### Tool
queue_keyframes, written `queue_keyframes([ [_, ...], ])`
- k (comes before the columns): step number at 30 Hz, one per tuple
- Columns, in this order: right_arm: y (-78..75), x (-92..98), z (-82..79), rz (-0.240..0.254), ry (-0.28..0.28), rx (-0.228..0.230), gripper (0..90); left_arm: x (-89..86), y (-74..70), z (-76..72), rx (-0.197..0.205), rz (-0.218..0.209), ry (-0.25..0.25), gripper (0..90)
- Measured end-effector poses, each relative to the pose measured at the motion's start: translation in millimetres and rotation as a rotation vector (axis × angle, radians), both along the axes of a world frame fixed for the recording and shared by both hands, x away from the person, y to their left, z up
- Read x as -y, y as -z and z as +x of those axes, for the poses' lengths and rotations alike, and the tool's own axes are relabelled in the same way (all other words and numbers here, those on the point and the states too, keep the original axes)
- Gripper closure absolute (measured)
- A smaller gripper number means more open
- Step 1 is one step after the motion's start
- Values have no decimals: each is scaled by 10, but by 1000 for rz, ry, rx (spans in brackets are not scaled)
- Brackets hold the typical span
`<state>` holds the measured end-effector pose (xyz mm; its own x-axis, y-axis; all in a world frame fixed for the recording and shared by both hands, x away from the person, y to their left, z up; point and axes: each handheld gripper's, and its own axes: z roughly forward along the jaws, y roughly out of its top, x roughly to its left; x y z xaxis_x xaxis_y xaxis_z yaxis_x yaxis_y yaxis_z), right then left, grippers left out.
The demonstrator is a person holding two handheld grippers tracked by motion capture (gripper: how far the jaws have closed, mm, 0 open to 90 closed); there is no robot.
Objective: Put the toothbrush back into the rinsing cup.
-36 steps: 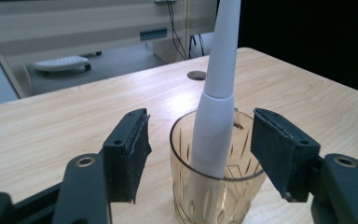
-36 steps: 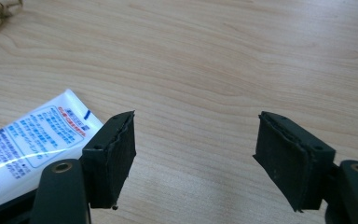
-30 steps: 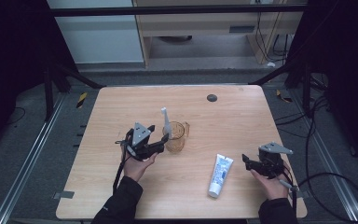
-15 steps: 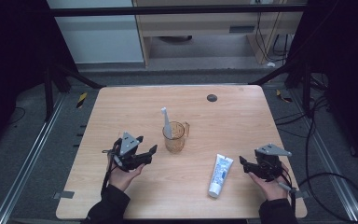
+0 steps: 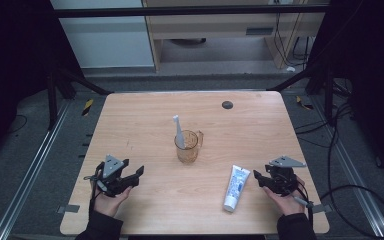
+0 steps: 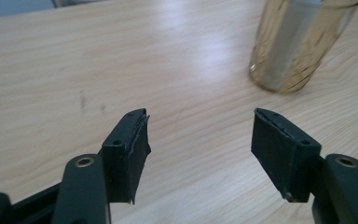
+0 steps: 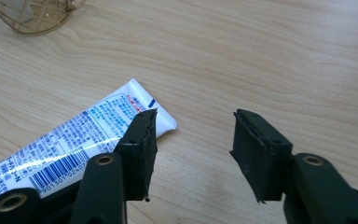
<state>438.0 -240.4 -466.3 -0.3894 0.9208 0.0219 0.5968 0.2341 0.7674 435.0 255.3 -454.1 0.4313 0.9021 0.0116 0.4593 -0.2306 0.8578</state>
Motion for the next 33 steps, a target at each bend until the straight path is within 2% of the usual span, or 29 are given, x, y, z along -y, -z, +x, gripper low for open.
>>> queue_keyframes([
  [6, 41, -54, -3, -5, -2, -18, 583, -252, 32, -82, 6, -10, -59, 360],
  [9, 70, -84, 5, -5, -4, -27, 628, -313, 67, -64, 0, -20, -74, 385],
  [13, 93, -119, 26, 8, -11, -46, 696, -306, 106, -24, 0, 3, -74, 402],
  [21, 137, -190, 52, -10, -22, -73, 791, -321, 127, -1, 1, 37, -80, 440],
  [28, 159, -228, 81, -17, -32, -89, 859, -327, 136, 22, -3, 42, -81, 462],
  [33, 174, -277, 98, -16, -61, -103, 896, -330, 140, 26, -9, 48, -79, 464],
])
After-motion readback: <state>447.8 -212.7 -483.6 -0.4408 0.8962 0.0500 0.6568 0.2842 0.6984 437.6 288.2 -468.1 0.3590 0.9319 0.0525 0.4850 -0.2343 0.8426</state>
